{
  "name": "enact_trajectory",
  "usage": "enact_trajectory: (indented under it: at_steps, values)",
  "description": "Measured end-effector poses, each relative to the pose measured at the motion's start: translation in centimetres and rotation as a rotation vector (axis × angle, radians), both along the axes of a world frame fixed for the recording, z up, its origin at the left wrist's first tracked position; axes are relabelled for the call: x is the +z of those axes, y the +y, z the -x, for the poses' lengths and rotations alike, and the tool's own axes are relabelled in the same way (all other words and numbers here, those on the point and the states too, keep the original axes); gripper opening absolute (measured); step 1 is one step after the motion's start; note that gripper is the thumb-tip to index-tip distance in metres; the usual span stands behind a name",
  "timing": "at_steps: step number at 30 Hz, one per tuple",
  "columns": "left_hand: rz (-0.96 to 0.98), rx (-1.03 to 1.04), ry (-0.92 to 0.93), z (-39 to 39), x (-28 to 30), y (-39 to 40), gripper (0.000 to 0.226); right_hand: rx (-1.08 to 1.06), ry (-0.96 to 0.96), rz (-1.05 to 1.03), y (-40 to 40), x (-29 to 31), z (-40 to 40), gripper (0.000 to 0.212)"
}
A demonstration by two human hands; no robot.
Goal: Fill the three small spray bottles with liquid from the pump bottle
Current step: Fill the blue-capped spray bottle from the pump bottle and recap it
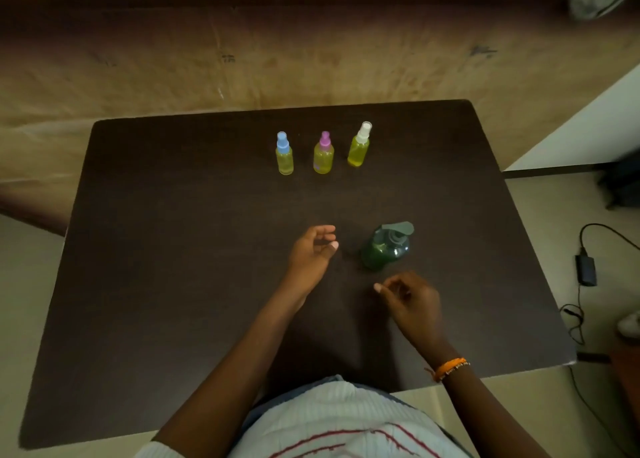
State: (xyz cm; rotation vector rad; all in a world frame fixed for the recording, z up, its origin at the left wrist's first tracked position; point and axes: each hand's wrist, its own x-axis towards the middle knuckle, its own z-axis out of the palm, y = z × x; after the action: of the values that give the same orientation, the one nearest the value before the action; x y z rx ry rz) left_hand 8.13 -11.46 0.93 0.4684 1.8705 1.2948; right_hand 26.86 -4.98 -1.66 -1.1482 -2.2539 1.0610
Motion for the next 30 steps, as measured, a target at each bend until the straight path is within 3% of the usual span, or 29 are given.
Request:
enact_trajectory:
  at_steps: [4, 7, 10, 19, 30]
  values:
    - [0.002, -0.037, 0.021, -1.1, 0.5, 0.2, 0.025, -0.178, 0.014, 0.043, 1.2, 0.3, -0.4, 0.043]
    - [0.008, -0.056, 0.030, -1.7, 0.9, 0.4, 0.026, -0.131, 0.075, 0.144, 2.4, 0.2, 1.2, 0.071]
    - [-0.031, -0.048, 0.058, -2.0, 0.9, 0.5, 0.024, -0.079, 0.070, 0.179, 3.0, -0.4, 2.6, 0.082]
    - [-0.083, -0.013, 0.119, -0.9, 1.0, 1.4, 0.027, -0.105, 0.130, 0.209, 3.9, -1.0, 4.2, 0.079]
    - [-0.086, 0.067, 0.123, 1.2, 0.1, 2.3, 0.029, -0.153, 0.199, 0.184, 11.9, 0.3, 11.0, 0.080]
